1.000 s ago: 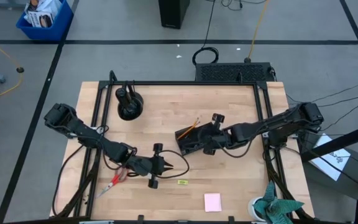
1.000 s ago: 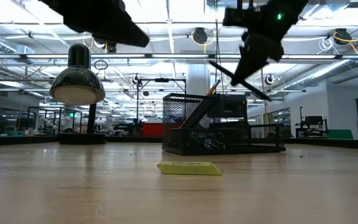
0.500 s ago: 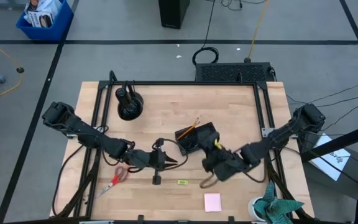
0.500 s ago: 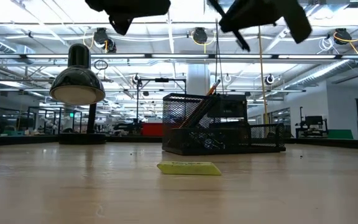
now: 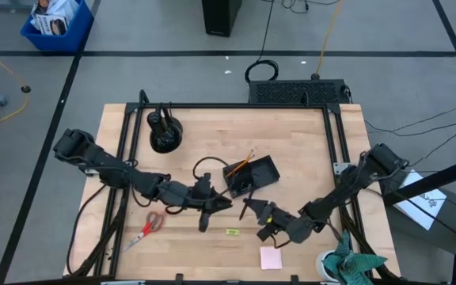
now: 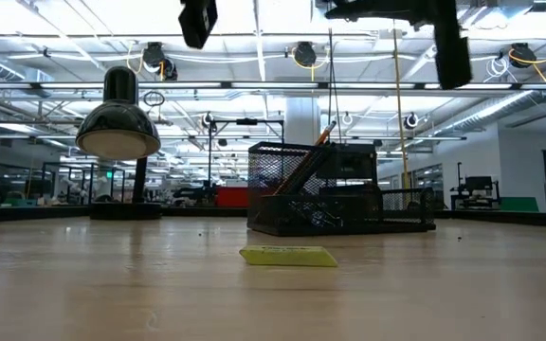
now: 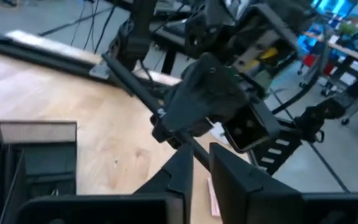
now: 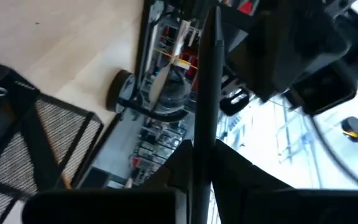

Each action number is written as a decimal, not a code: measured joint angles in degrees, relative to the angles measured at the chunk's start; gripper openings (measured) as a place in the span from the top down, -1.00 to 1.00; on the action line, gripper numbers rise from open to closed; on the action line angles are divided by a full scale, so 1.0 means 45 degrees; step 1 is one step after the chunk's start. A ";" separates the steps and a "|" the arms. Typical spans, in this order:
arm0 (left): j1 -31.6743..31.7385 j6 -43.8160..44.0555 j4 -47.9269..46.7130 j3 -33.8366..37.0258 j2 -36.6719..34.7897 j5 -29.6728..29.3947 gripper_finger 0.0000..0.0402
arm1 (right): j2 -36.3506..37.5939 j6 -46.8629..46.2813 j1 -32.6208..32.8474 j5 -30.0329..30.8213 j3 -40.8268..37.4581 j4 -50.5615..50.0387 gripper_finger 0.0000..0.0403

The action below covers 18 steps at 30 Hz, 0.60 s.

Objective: Pick and place office supplies into organizer
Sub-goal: Put the black pen into the black desk organizer

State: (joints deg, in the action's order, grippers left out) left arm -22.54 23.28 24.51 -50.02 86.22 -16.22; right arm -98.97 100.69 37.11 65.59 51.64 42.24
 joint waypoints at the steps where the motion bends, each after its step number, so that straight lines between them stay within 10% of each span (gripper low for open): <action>1: 0.0058 0.0109 -0.0072 0.0000 0.0090 0.0079 0.67 | -0.0207 0.0389 -0.0087 -0.0117 0.0037 0.0309 0.87; 11: 0.0304 0.0701 -0.0375 0.0000 0.0352 0.0623 -0.03 | -0.0765 0.1805 -0.0756 -0.0605 0.0023 0.2279 0.85; 18: 0.0699 0.0891 -0.0632 0.0000 0.0412 0.0634 -0.12 | -0.0765 0.2536 -0.0849 -0.1296 0.0028 0.3030 0.86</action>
State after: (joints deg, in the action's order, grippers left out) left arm -19.40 27.29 21.66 -50.02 88.08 -13.37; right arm -102.41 112.10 33.29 59.76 51.77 55.88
